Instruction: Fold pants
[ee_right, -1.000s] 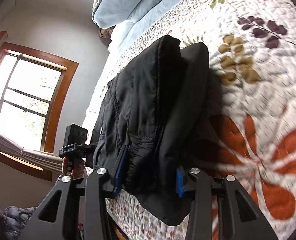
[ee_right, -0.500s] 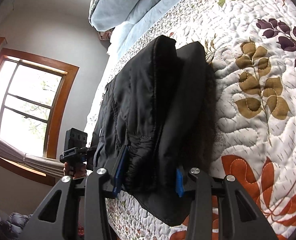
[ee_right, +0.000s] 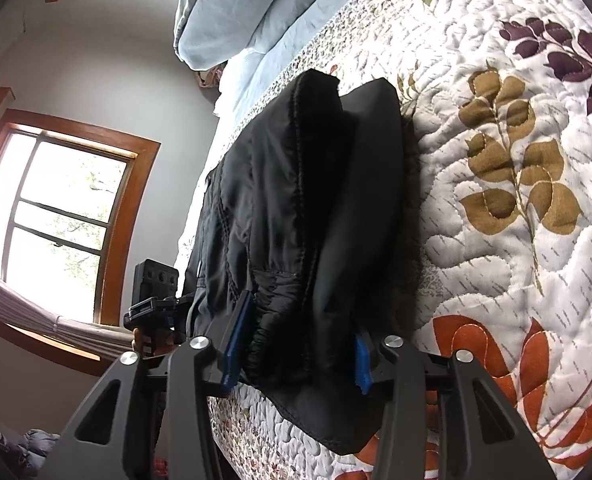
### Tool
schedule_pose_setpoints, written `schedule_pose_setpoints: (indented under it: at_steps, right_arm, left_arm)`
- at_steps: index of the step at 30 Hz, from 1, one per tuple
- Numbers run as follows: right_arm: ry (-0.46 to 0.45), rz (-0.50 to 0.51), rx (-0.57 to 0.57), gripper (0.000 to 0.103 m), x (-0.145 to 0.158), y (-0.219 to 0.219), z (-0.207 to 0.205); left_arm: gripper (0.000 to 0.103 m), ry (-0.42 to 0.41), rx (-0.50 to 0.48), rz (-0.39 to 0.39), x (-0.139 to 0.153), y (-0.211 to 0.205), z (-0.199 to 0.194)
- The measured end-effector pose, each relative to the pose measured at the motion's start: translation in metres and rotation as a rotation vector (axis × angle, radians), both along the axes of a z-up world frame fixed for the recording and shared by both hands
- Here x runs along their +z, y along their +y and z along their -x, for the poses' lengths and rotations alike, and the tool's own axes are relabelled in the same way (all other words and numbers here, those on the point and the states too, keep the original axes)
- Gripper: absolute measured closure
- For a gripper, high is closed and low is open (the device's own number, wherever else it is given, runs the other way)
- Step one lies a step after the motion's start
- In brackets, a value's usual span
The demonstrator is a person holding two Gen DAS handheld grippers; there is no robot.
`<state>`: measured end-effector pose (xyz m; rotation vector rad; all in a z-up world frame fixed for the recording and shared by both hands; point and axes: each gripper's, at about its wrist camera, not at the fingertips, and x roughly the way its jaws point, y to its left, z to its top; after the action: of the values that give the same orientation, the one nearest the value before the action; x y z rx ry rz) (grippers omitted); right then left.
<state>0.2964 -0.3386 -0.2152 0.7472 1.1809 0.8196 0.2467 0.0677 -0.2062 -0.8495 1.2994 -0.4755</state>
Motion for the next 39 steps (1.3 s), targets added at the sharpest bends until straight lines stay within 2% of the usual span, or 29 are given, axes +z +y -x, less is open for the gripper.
schedule_pose_setpoints:
  at_steps: [5, 13, 15, 16, 17, 24, 27, 30, 32, 36, 39]
  right_arm:
    - [0.020, -0.037, -0.009, 0.048, -0.008, -0.005, 0.000]
    - [0.005, -0.032, -0.011, 0.050, -0.007, -0.005, 0.003]
    - [0.016, -0.043, -0.020, 0.044, -0.005, -0.006, 0.004]
    - [0.022, -0.051, -0.027, 0.036, -0.004, -0.009, 0.005]
    - [0.015, -0.049, -0.049, 0.032, -0.001, -0.016, 0.008]
    - [-0.030, -0.033, -0.132, 0.032, 0.018, -0.052, 0.029]
    - [-0.050, 0.001, -0.147, 0.032, 0.026, -0.057, 0.041]
    - [-0.073, 0.030, -0.165, 0.032, 0.034, -0.061, 0.056]
    - [-0.085, 0.058, -0.175, 0.032, 0.040, -0.062, 0.067]
    - [-0.135, 0.193, -0.181, 0.032, 0.060, -0.052, 0.093]
    - [-0.172, 0.290, -0.195, 0.032, 0.075, -0.041, 0.113]
  left_arm:
    - [0.043, 0.001, 0.006, 0.022, -0.003, 0.003, 0.003]
    - [0.043, 0.002, 0.009, 0.014, -0.001, 0.001, 0.003]
    - [0.040, 0.013, 0.016, 0.013, -0.001, 0.002, 0.003]
    - [0.039, 0.018, 0.022, 0.006, -0.001, 0.004, 0.005]
    - [0.038, 0.021, 0.031, -0.003, 0.000, 0.006, 0.007]
    - [0.035, -0.001, 0.103, -0.056, 0.017, 0.029, 0.026]
    - [0.034, -0.025, 0.134, -0.110, 0.028, 0.034, 0.036]
    - [0.033, -0.058, 0.164, -0.195, 0.042, 0.037, 0.047]
    - [0.031, -0.084, 0.184, -0.296, 0.053, 0.039, 0.058]
    - [0.031, -0.137, 0.204, -0.482, 0.076, 0.035, 0.079]
    - [0.023, -0.198, 0.201, -0.576, 0.098, 0.023, 0.095]
